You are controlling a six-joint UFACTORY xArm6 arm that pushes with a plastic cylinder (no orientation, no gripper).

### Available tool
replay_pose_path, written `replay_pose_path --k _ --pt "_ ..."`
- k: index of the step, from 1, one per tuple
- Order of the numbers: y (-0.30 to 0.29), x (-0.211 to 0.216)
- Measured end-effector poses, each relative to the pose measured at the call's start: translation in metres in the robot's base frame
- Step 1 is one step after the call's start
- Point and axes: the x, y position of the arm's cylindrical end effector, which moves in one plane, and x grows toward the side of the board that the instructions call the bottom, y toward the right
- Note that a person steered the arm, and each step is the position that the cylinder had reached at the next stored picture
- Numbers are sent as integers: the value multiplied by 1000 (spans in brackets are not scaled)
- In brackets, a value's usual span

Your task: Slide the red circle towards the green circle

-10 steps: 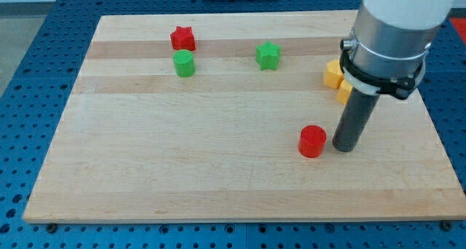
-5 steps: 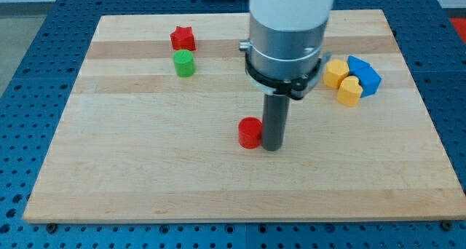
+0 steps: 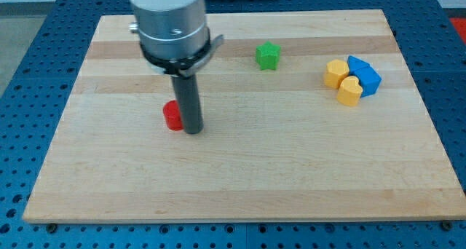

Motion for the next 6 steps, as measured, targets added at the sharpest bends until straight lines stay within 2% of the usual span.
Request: replay_pose_path --k 2,6 --pt "-41 -12" --pt "-42 -73"
